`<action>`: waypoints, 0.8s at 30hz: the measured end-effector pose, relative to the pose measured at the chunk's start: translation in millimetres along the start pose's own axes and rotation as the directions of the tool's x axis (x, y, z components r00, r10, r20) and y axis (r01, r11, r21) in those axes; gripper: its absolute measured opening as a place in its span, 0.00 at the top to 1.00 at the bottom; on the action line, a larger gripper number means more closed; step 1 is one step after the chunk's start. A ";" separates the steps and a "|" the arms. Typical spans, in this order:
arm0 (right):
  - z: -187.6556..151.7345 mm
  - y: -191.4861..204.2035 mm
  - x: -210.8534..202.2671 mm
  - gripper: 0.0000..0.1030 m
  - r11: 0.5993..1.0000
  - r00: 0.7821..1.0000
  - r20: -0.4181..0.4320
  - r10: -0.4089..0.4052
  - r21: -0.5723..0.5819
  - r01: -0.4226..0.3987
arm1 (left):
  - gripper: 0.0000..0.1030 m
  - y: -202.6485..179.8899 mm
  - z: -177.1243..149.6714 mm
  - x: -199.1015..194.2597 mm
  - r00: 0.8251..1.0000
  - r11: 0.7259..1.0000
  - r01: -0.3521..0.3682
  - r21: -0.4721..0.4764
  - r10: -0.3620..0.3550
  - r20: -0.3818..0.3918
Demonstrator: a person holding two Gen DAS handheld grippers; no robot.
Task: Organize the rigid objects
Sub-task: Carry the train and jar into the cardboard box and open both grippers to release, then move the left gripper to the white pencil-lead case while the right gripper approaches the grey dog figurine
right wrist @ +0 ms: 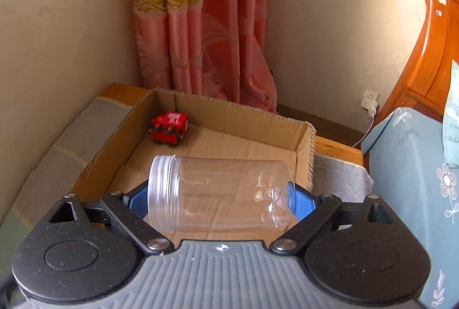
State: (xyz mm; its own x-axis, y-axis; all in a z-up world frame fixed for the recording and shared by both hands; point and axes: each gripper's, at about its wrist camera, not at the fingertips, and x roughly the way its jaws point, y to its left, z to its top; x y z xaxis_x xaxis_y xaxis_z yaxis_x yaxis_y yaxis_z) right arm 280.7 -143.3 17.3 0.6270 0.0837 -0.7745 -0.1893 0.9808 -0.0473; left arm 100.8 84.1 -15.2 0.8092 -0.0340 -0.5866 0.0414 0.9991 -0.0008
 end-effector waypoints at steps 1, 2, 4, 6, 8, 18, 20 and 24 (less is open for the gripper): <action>5.1 2.2 6.9 0.07 1.000 1.000 0.006 -0.016 -0.004 0.016 | 0.01 -0.6 -1.4 -0.6 1.000 1.000 0.007 -0.001 -0.007 -0.006; 10.9 2.9 14.2 0.07 0.999 0.999 0.010 -0.033 0.006 0.033 | 0.01 -1.7 -3.0 -1.3 1.000 1.000 0.014 0.002 -0.014 -0.012; 20.0 -1.2 25.5 0.05 0.998 0.999 0.014 -0.034 0.057 0.033 | 0.01 -3.5 -4.9 -1.8 1.000 1.000 0.016 0.009 -0.016 -0.020; 24.1 -5.3 32.9 0.00 0.994 0.999 -0.013 -0.047 0.097 0.048 | 0.01 -5.0 -5.5 -0.6 1.000 1.000 0.011 0.022 -0.011 -0.026; 22.9 -6.5 30.1 0.00 0.993 0.999 -0.020 -0.037 0.108 0.039 | 0.01 -5.3 -8.5 -2.7 1.000 0.999 0.008 0.031 -0.007 -0.025; -5.5 -5.1 -7.6 0.00 0.997 0.998 0.043 -0.052 0.064 0.050 | 0.01 -10.1 -10.5 2.6 0.999 0.999 0.019 0.049 -0.016 -0.049; -14.8 -4.6 -15.3 0.00 0.997 0.998 0.049 -0.043 0.070 0.040 | 0.01 -10.7 -8.7 5.0 0.999 0.998 0.019 0.057 -0.017 -0.052; -37.4 -2.3 -28.6 0.00 0.998 0.998 0.057 -0.028 0.058 0.025 | 0.01 -12.8 -9.4 5.3 0.998 0.997 0.027 0.070 -0.023 -0.056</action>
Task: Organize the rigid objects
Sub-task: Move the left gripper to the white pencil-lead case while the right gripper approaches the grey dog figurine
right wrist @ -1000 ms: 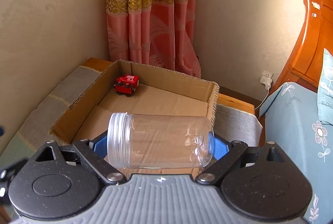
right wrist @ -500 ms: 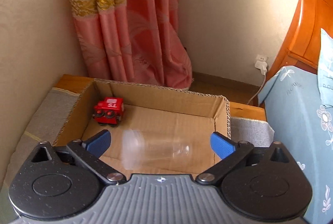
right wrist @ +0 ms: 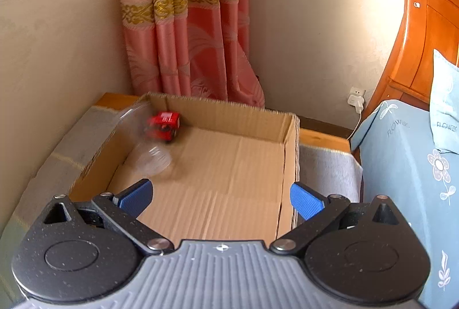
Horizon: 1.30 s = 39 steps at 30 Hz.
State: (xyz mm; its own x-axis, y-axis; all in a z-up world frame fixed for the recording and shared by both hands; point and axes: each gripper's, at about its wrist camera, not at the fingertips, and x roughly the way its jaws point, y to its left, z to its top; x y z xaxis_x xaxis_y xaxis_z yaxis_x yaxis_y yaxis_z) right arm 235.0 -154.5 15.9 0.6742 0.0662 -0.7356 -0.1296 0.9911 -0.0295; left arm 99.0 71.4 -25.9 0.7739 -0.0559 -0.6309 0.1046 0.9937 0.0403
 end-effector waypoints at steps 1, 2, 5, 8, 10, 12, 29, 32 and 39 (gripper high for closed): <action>-6.6 -0.3 -4.5 0.00 1.000 1.000 0.003 0.007 -0.003 -0.007 | 0.01 -0.4 -0.7 0.5 1.000 1.000 0.000 0.004 0.000 -0.003; -14.7 -0.8 -10.1 0.00 1.000 1.000 0.002 0.013 -0.002 -0.013 | 0.01 -0.5 -1.7 1.0 1.000 1.000 -0.001 0.007 0.001 -0.008; -40.3 -4.9 -20.1 0.00 1.000 0.999 -0.026 0.028 -0.010 -0.028 | 0.01 -1.3 -4.9 3.4 1.000 1.000 -0.002 0.016 0.002 -0.022; -68.8 -7.9 -28.1 0.00 0.999 0.998 -0.064 0.029 -0.028 -0.031 | 0.01 -3.0 -8.4 6.6 0.999 1.000 0.002 0.026 -0.001 -0.039; -87.0 -8.8 -30.4 0.00 0.999 0.995 -0.095 0.039 -0.026 -0.042 | 0.01 -4.8 -10.8 8.0 0.999 0.999 0.006 0.036 -0.004 -0.046; -105.2 -6.2 -31.9 0.00 0.997 0.989 -0.136 0.060 -0.036 -0.065 | 0.01 -7.1 -13.6 9.4 0.998 0.999 0.012 0.051 -0.009 -0.056; -156.9 2.3 -18.4 0.00 0.998 0.984 -0.179 0.014 -0.066 -0.026 | 0.01 -29.3 -41.9 26.5 0.977 0.982 0.146 0.117 -0.124 -0.176; -159.5 -2.1 -19.6 0.00 0.998 0.984 -0.178 0.020 -0.048 -0.029 | 0.01 -33.5 -43.3 30.9 0.972 0.977 0.165 0.131 -0.139 -0.188; -163.7 -10.8 -24.1 0.00 0.998 0.983 -0.181 0.036 -0.036 -0.043 | 0.01 -40.0 -44.2 40.1 0.967 0.966 0.193 0.173 -0.157 -0.201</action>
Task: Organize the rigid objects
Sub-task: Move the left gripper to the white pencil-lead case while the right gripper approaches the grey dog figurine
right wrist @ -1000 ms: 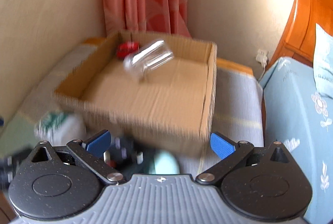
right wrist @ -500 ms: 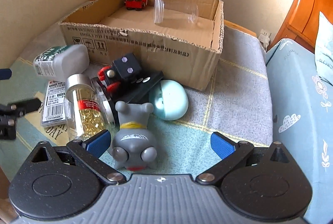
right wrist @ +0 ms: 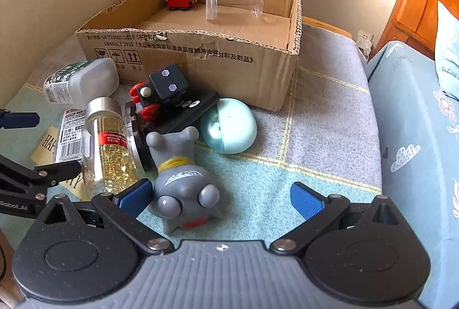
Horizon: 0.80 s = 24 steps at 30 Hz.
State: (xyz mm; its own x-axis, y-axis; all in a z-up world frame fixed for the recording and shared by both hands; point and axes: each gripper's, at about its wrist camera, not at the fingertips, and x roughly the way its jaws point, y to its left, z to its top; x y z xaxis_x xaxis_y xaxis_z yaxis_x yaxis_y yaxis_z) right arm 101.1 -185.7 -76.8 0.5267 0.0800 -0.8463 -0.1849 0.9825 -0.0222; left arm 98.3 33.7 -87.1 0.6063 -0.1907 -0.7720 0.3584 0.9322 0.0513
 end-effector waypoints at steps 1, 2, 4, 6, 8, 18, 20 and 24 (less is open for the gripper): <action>0.1 -0.1 0.4 0.00 1.000 1.000 -0.003 0.002 -0.002 -0.002 | 0.01 -0.4 -0.1 1.1 1.000 1.000 0.000 0.017 0.000 0.000; -0.1 -0.3 0.3 0.00 1.000 1.000 -0.004 0.004 -0.004 -0.004 | 0.01 -0.1 -0.1 3.3 1.000 0.999 0.005 0.033 -0.005 0.002; -0.2 -0.3 0.1 0.00 1.000 1.000 -0.002 0.006 -0.012 -0.006 | 0.01 1.9 0.0 6.9 1.000 0.998 0.019 0.065 -0.019 -0.001; 0.3 -0.6 -0.2 0.00 1.000 1.000 0.000 0.004 -0.013 -0.004 | 0.00 6.6 -0.6 10.0 0.999 0.996 0.042 0.083 -0.042 0.003; 0.6 -0.9 0.0 0.00 1.000 1.000 0.000 0.004 -0.011 -0.004 | 0.00 14.5 -0.2 14.9 0.997 0.995 0.078 0.068 -0.078 0.002; -1.0 -7.2 3.9 0.00 0.999 0.999 -0.010 0.034 0.027 -0.034 | 0.00 25.7 7.2 31.1 0.978 0.971 0.190 0.145 -0.200 0.054; -1.6 -7.7 4.2 0.00 0.999 0.999 -0.012 0.037 0.032 -0.037 | 0.00 24.8 8.4 32.3 0.977 0.969 0.195 0.153 -0.206 0.058; -1.2 -7.1 4.7 0.00 0.999 0.999 -0.015 0.038 0.028 -0.038 | 0.01 21.3 4.0 27.5 0.973 0.960 0.215 0.177 -0.227 0.049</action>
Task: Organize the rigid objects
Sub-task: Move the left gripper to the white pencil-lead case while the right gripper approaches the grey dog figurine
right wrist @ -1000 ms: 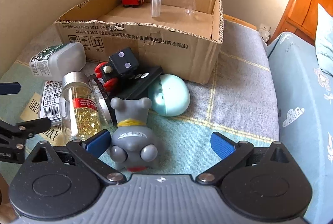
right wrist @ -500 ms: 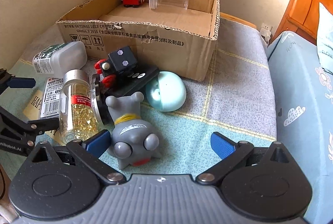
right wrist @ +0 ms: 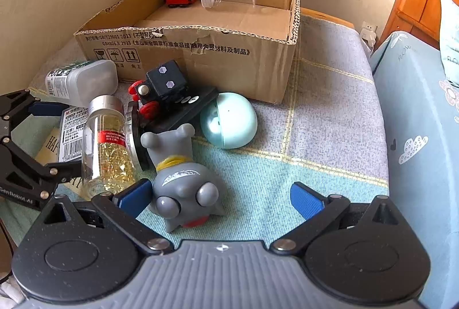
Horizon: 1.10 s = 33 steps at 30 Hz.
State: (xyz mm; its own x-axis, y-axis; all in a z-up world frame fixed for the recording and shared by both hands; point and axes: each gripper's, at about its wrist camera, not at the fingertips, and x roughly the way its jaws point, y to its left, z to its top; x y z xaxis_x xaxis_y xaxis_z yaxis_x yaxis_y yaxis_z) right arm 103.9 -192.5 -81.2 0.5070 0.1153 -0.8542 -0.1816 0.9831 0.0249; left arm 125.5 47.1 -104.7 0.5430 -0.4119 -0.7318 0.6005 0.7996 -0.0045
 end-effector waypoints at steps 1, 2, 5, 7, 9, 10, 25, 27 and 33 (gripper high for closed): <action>0.6 -0.1 0.3 0.00 1.000 1.000 -0.001 0.001 -0.002 -0.001 | 0.01 -1.9 -1.7 -3.1 1.000 1.000 0.007 0.005 -0.007 -0.006; 0.6 -0.1 0.5 0.00 1.000 1.000 -0.002 0.002 -0.003 -0.002 | 0.01 -4.5 -3.7 -6.6 1.000 1.000 0.014 0.014 -0.014 -0.013; 0.5 -0.4 0.6 0.00 1.000 1.000 -0.004 0.004 -0.007 -0.004 | 0.01 -10.2 -10.0 -14.2 0.999 0.998 0.048 0.050 -0.047 -0.027; 0.4 -1.2 0.6 0.00 1.000 1.000 -0.009 0.007 -0.009 -0.007 | 0.01 -10.3 -11.9 -16.4 0.999 0.998 0.047 0.046 -0.046 -0.027; 0.4 -1.8 -0.7 0.00 1.000 1.000 -0.016 -0.002 -0.020 0.001 | 0.01 -10.1 -11.2 -16.7 0.999 0.998 0.042 0.041 -0.040 -0.034; 0.3 -1.8 -2.0 0.00 1.000 1.000 -0.021 -0.011 -0.027 0.010 | 0.01 -10.1 -10.8 -16.3 0.999 0.998 0.042 0.043 -0.041 -0.034; -11.2 -9.9 -4.7 0.00 0.994 0.995 -0.049 -0.086 -0.071 0.082 | 0.01 -9.8 -5.4 -9.9 0.998 0.997 0.047 0.054 -0.045 -0.033; -13.0 -20.1 -5.5 0.00 0.993 0.993 -0.053 -0.104 -0.057 0.101 | 0.01 -11.2 -7.3 -12.7 0.997 0.996 0.060 0.067 -0.058 -0.042; -18.9 -39.8 -2.2 0.00 0.991 0.989 -0.061 -0.136 -0.004 0.136 | 0.01 -7.6 -4.3 -9.5 0.997 0.994 0.073 0.083 -0.070 -0.042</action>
State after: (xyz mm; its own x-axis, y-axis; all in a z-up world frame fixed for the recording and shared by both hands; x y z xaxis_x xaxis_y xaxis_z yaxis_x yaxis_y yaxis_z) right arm 94.1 -234.6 -90.2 0.4744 -0.0280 -0.8798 -0.1143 0.9891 -0.0931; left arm 113.2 46.9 -100.6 0.4745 -0.4477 -0.7579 0.6849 0.7286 -0.0016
